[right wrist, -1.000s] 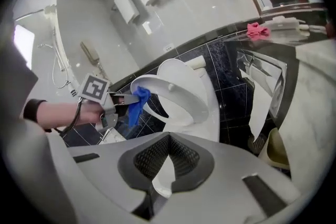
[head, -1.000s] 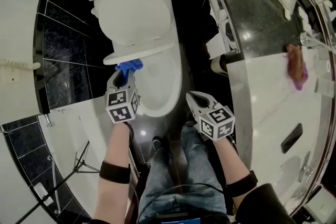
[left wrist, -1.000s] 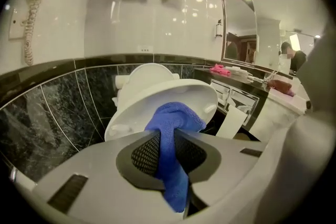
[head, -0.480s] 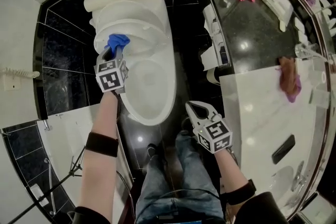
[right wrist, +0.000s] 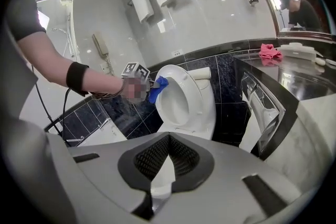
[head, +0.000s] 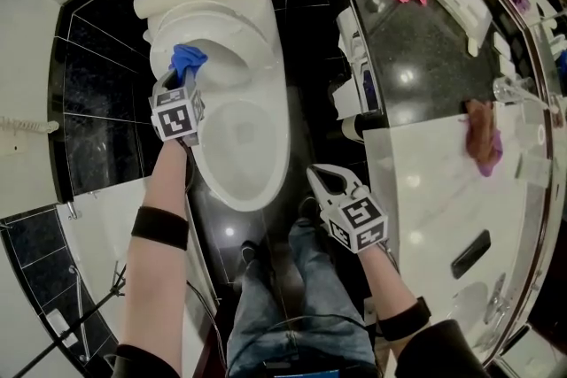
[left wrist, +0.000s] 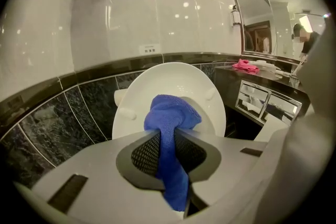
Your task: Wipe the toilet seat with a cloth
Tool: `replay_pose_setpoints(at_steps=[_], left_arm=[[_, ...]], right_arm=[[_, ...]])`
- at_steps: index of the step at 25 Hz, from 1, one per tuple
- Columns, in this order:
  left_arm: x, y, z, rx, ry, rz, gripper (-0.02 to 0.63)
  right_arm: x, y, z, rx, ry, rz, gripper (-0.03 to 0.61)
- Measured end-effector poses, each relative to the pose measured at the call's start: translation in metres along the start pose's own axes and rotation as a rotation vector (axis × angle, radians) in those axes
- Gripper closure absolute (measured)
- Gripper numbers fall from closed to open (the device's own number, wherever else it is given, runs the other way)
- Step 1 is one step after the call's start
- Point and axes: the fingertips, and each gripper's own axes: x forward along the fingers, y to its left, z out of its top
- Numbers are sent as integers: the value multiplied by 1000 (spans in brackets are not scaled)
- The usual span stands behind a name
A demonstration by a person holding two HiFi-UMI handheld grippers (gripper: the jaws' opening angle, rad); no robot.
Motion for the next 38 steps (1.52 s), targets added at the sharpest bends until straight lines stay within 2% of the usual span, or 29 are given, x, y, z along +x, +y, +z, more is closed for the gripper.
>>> replay_pose_setpoints(at_steps=[4,11,21,29,32,38], left_arm=[[-22,-8,3,-12,2,-37,551],[-81,1,-3,21,-21,-61,549],[-255,2,-22,-7,-60,-134,549],[-401,13,-20,-3,-118,-166,549],[-442,21,-19,-2,-142,-171,549],[-506,35,-44,-37,-146,-164,549]], right_arm=[[1,12,5,-16,1,7,575],[-4,49,12,-43,-4,0,575],[-54,125,48,-85,-32,-50,575],[-112,187,78,-149,-71,-109,575],[-134,204,88,-157,-91,-137,575],[-185,225,90,-154,-118,-194,575]])
